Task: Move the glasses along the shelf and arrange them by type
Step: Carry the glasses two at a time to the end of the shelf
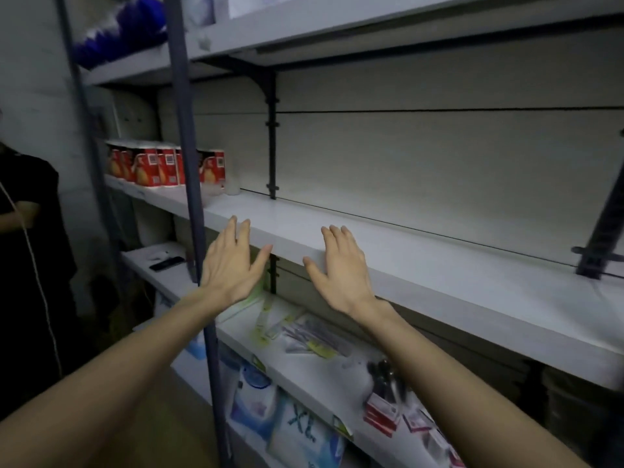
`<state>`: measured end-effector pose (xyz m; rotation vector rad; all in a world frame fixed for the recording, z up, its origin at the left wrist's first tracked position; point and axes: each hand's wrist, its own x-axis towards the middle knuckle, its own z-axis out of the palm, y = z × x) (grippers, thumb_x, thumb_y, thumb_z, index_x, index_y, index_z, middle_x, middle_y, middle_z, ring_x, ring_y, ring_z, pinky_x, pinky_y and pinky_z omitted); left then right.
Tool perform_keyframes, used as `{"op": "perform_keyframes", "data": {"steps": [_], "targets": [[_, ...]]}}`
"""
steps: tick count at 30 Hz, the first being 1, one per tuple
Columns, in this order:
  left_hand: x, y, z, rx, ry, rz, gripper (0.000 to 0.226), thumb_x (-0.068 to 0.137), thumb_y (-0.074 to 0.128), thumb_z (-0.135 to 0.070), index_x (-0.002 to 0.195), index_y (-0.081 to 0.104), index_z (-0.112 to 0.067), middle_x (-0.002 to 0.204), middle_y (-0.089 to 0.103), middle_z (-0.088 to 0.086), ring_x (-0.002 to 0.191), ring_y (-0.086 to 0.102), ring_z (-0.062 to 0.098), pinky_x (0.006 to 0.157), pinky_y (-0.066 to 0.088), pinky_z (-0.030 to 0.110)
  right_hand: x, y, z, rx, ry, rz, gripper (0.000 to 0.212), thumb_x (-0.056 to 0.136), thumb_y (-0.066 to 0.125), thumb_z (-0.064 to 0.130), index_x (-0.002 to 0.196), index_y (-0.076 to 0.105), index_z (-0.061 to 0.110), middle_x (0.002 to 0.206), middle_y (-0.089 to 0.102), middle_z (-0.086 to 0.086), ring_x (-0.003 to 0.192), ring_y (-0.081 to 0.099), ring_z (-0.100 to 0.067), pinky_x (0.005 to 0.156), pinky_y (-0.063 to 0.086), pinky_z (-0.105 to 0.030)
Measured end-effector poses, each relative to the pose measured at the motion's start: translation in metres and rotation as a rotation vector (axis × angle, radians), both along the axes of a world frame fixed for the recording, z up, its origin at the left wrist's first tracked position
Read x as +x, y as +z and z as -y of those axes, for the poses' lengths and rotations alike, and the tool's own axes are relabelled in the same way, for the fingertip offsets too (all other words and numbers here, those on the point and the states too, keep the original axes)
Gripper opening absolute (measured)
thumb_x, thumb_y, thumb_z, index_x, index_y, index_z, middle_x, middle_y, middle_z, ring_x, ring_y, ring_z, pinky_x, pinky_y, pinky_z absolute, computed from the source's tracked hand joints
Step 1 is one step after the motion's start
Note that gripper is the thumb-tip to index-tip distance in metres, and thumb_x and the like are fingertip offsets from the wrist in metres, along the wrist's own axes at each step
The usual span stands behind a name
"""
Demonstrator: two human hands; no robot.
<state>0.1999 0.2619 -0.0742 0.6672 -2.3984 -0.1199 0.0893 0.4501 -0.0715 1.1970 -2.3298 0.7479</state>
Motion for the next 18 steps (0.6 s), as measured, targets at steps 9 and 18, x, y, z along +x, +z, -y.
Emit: {"op": "perform_keyframes", "data": {"steps": [9, 18], "targets": [[-0.081, 0.032, 0.145, 0.112, 0.160, 0.193, 0.078, 0.102, 0.031, -0.065, 0.154, 0.035, -0.008, 0.164, 0.028, 0.018, 0.145, 0.037, 0.038, 0.112, 0.043, 0.053, -0.122, 0.048, 0.152, 0.174, 0.098, 0.055, 0.071, 0.102, 0.048, 0.047, 0.157, 0.027, 0.007, 0.161, 0.032, -0.013, 0.153, 0.020, -0.031, 0.122, 0.025, -0.045], [-0.161, 0.052, 0.248, 0.085, 0.223, 0.373, 0.063, 0.106, 0.041, -0.042, 0.153, 0.033, -0.001, 0.162, 0.026, 0.020, 0.145, 0.036, 0.036, 0.117, 0.038, 0.049, -0.193, 0.061, 0.291, 0.323, 0.133, 0.007, 0.068, 0.103, 0.048, 0.041, 0.157, 0.025, 0.008, 0.163, 0.029, -0.013, 0.153, 0.020, -0.030, 0.120, 0.027, -0.045]]}}
